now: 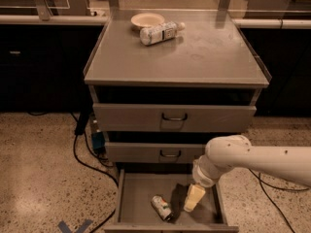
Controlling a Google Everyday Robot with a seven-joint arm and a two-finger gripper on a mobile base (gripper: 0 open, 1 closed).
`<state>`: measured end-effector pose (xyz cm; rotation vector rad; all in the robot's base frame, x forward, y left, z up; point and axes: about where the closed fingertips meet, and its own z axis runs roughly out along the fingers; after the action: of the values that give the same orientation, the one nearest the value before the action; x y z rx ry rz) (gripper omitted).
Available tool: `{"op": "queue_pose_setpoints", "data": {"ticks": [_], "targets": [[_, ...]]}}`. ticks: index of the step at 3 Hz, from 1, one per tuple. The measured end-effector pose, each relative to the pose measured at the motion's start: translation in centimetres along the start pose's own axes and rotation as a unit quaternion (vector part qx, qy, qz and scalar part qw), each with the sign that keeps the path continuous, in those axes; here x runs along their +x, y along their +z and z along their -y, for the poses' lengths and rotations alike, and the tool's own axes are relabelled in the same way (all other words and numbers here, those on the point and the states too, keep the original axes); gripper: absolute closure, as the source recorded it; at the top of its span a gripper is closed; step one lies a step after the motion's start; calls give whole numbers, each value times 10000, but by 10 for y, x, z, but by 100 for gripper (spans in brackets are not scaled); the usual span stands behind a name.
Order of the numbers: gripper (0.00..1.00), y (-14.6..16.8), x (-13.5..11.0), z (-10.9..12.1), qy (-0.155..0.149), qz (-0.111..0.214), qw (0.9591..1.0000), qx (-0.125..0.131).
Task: Pick 7up can from bottom drawer and place on counter
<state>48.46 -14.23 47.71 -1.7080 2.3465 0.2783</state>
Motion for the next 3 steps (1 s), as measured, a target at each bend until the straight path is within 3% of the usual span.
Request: {"op": "queue_pose_setpoints", "data": {"ticks": [1,3], "targets": [[0,41,10,2,38,63,9997,-248],[0,48,11,2,191,-22,9997,-159]]}}
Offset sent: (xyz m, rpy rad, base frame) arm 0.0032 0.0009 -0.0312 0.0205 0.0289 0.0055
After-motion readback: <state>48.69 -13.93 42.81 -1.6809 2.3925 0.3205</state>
